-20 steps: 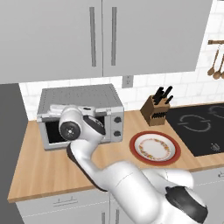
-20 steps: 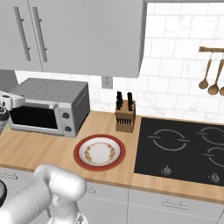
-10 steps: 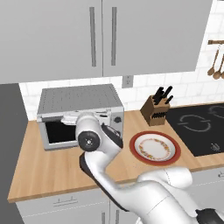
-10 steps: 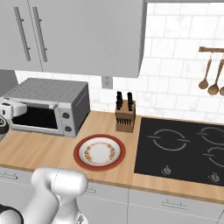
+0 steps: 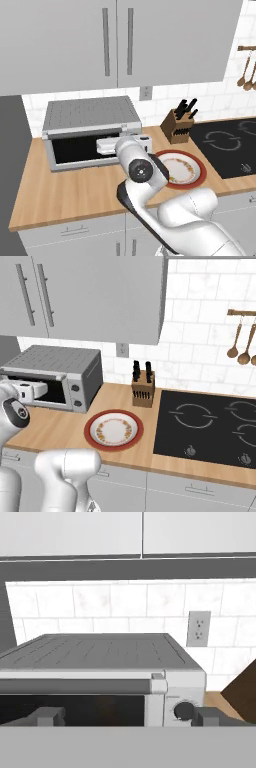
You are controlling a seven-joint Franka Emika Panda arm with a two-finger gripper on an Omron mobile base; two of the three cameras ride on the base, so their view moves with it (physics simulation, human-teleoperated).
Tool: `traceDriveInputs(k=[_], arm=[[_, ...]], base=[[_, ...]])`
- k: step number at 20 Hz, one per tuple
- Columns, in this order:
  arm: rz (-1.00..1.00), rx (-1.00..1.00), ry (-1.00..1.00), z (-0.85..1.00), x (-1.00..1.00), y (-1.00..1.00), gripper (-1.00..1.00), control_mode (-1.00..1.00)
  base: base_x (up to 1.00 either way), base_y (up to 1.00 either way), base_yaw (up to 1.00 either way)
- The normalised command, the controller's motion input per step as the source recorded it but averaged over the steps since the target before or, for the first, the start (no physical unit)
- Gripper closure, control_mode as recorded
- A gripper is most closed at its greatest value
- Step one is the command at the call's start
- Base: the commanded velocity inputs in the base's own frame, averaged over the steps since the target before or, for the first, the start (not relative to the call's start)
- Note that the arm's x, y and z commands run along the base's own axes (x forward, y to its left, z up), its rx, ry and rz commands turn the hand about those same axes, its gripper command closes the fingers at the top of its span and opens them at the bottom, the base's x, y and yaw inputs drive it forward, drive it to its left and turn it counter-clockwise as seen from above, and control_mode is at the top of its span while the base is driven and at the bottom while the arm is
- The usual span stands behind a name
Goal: Pick up the kebab skewer and baguette bread, and place them inside the toaster oven. Close the toaster oven door and start by setting the timer.
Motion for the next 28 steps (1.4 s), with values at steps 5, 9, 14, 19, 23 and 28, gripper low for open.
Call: traceDriveInputs(k=[5,9,14,19,23,28], arm=[[0.07,0.01,0.00,-0.26,-0.05,-0.30,-1.00,-1.00],[0.00,0.26,0.00,-0.15,0.00,0.00,-1.00,-1.00],[-0.06,0.36,0.00,-0.21,0.02,0.00,-1.00,-1.00],[-0.20,0.35,0.01,-0.07,0.14,0.06,-1.00,-1.00],[-0.22,0.34,0.07,-0.02,0.17,0.07,-1.00,-1.00],[-0.20,0.31,0.03,-0.25,0.22,-0.01,-1.00,-1.00]], base=[[0.00,0.00,0.00],[0.00,0.00,0.00],[0.00,0.00,0.00],[0.00,0.00,0.00],[0.00,0.00,0.00],[0.00,0.00,0.00]])
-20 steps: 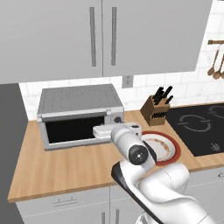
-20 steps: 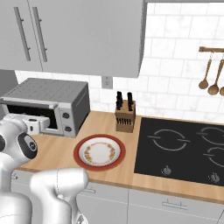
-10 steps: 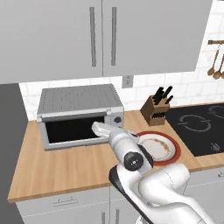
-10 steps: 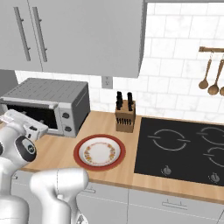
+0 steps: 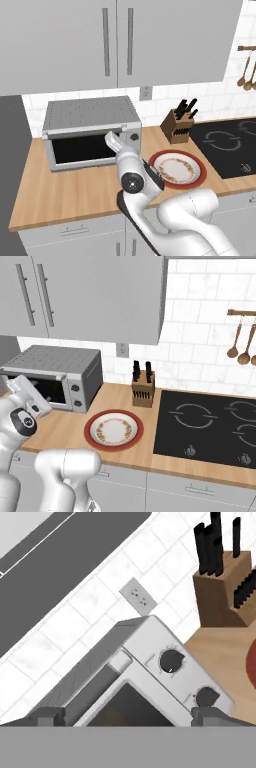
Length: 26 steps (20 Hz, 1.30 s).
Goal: Pick up the kebab skewer and baguette bread, and place them inside the toaster oven. Close the toaster oven door and start by setting the timer.
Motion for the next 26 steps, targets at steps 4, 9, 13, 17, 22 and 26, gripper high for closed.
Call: traceDriveInputs(k=[4,9,13,17,22,26], arm=[[-0.15,0.32,0.00,-0.45,0.16,-0.01,-1.00,-1.00],[-0.10,0.29,0.00,-0.39,0.25,-0.21,-1.00,-1.00],[-0.05,0.26,0.00,-0.23,0.16,-0.35,-1.00,-1.00],[-0.02,0.24,0.00,-0.29,0.05,-0.31,-1.00,-1.00],[-0.04,0.21,0.00,-0.34,0.04,-0.09,-1.00,-1.00],[-0.09,0.16,-0.01,-0.28,0.03,-0.04,-1.00,-1.00]], base=[[0.00,0.00,0.00],[0.00,0.00,0.00],[0.00,0.00,0.00],[0.00,0.00,0.00],[0.00,0.00,0.00],[0.00,0.00,0.00]])
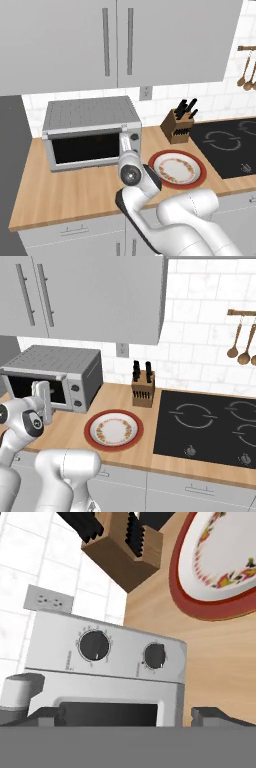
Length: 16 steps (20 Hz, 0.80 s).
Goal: Pick up the kebab skewer and baguette bread, and place them inside the toaster oven. Close the toaster oven door and start by setting the timer.
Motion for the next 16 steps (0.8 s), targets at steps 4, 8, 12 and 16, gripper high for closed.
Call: traceDriveInputs(k=[4,8,12,16], arm=[[-0.12,0.09,0.00,-0.30,0.04,-0.28,-1.00,-1.00],[-0.13,0.05,-0.04,-0.34,0.05,-0.34,-1.00,-1.00],[-0.12,0.05,-0.09,-0.39,0.03,-0.09,-1.00,-1.00],[-0.09,0.05,-0.10,-0.42,0.01,-0.06,-1.00,-1.00]], base=[[0.00,0.00,0.00],[0.00,0.00,0.00],[0.00,0.00,0.00],[0.00,0.00,0.00]])
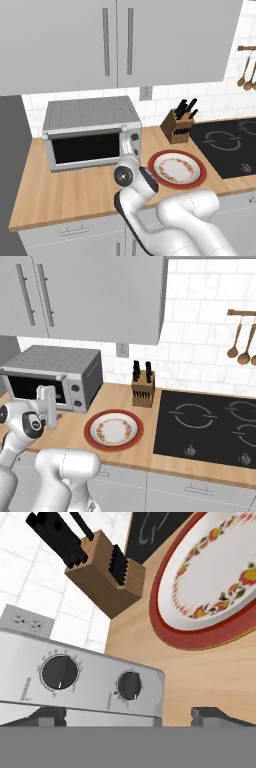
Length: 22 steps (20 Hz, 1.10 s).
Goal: Pick up the kebab skewer and baguette bread, and place them inside the toaster oven. Close the toaster oven door and start by setting the timer.
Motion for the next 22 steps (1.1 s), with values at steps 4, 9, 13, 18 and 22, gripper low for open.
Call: traceDriveInputs(k=[4,9,13,18,22], arm=[[-0.07,0.05,-0.14,-0.31,0.07,-0.05,-1.00,-1.00],[-0.09,0.12,-0.14,-0.30,0.16,-0.17,-1.00,-1.00],[-0.11,0.20,-0.10,-0.37,0.29,-0.19,-1.00,-1.00],[-0.09,0.25,-0.10,-0.38,0.21,-0.13,-1.00,-1.00],[-0.06,0.26,-0.15,-0.37,0.04,-0.18,-1.00,-1.00]], base=[[0.00,0.00,0.00],[0.00,0.00,0.00],[0.00,0.00,0.00],[0.00,0.00,0.00],[0.00,0.00,0.00]])
